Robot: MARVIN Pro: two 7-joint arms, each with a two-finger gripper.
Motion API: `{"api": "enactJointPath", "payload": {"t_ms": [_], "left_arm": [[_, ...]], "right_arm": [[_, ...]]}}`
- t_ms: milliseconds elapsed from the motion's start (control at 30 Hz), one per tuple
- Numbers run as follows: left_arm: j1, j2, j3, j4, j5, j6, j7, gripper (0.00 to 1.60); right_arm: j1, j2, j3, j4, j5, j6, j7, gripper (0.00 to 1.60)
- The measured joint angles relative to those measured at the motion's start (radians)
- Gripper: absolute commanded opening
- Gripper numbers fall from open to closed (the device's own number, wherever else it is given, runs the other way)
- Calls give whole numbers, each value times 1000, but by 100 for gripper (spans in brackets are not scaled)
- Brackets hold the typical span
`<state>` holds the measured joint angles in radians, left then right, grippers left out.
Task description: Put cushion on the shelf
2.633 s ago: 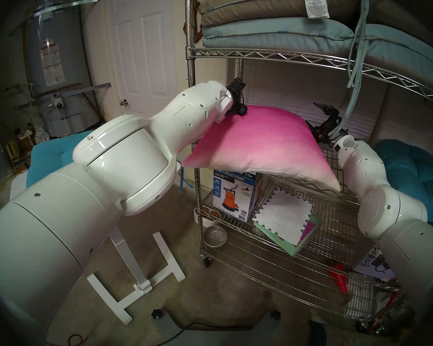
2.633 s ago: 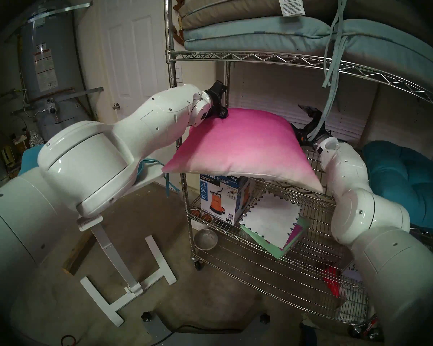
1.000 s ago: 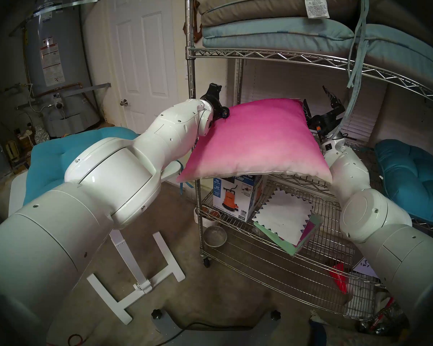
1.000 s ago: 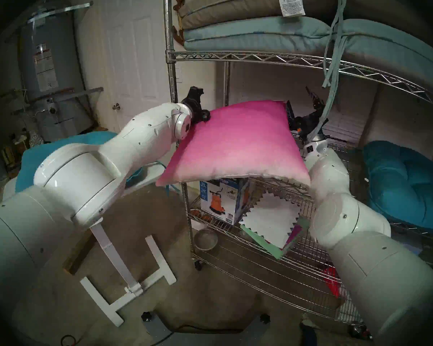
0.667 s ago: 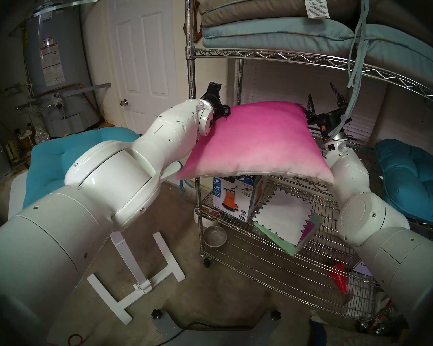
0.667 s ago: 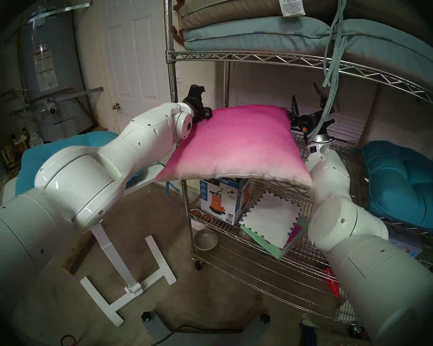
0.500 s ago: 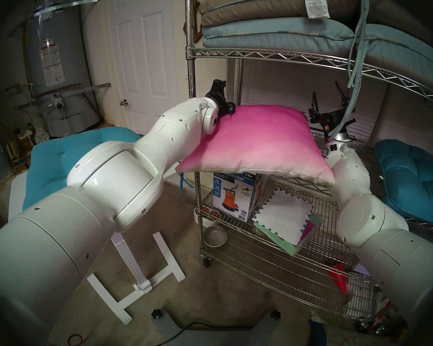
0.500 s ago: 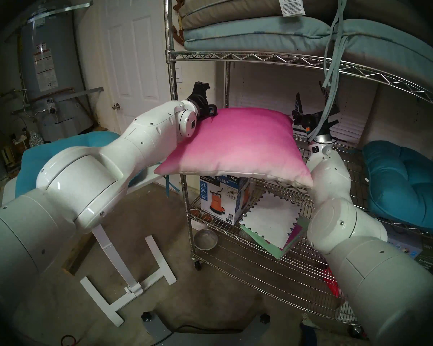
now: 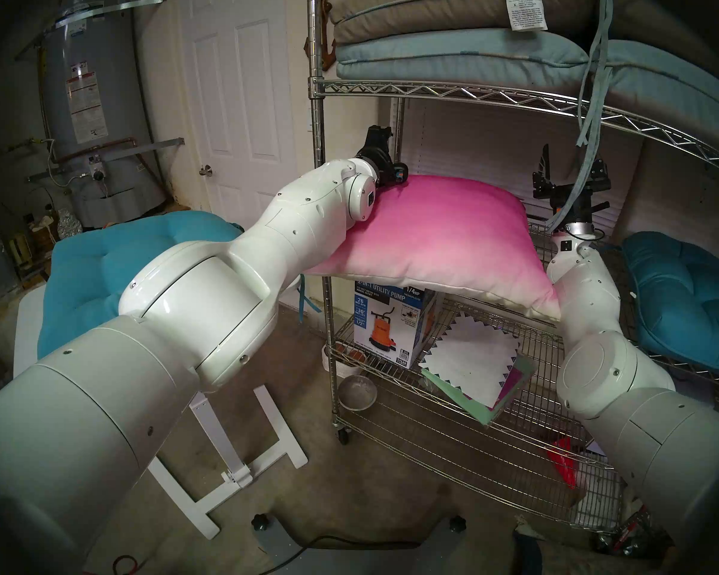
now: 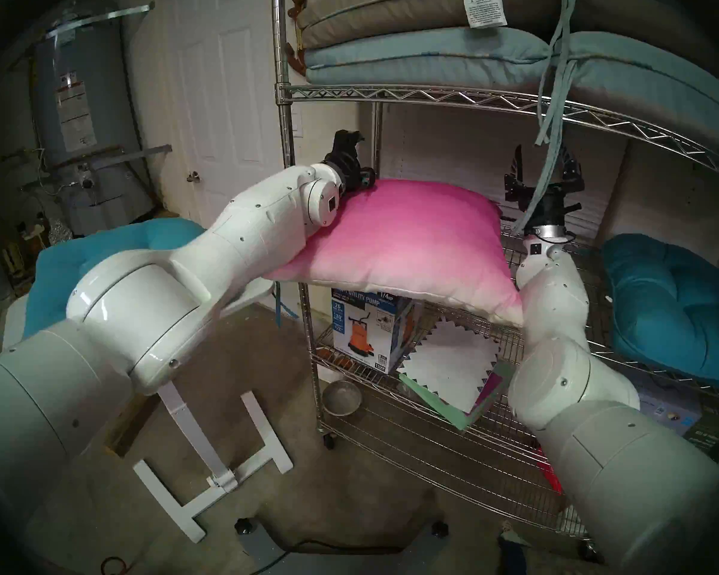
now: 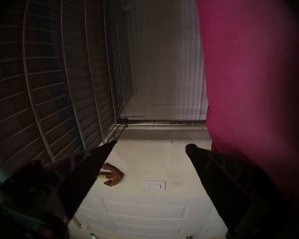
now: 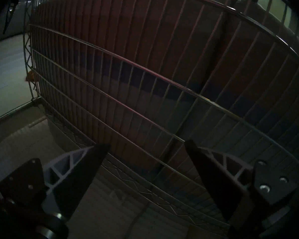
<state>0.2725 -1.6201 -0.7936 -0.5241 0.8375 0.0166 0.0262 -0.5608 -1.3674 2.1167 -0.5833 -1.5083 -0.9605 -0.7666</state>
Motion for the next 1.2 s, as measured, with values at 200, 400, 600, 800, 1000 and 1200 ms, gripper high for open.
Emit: {"api": "enactJointPath", "payload": {"t_ms": [200, 400, 600, 800, 1000, 1200], "left_arm": [[12, -4, -10, -21, -12, -4, 4, 160], [23, -5, -23, -45, -24, -5, 10, 160], [34, -4, -36, -66, -36, -5, 14, 160], [45, -3, -48, -85, -45, -5, 17, 160], [58, -1, -59, -107, -55, -5, 19, 160], [71, 2, -69, -128, -63, -5, 20, 160]], "right_arm": [[-14, -7, 10, -33, 12, 0, -20, 160], [-29, -18, 16, -70, 23, 0, -39, 160], [-45, -30, 18, -106, 32, 0, -54, 160], [-60, -43, 17, -140, 39, 0, -67, 160], [-77, -58, 10, -177, 45, 0, -78, 160], [-94, -72, 1, -212, 51, 0, -89, 160]]}}
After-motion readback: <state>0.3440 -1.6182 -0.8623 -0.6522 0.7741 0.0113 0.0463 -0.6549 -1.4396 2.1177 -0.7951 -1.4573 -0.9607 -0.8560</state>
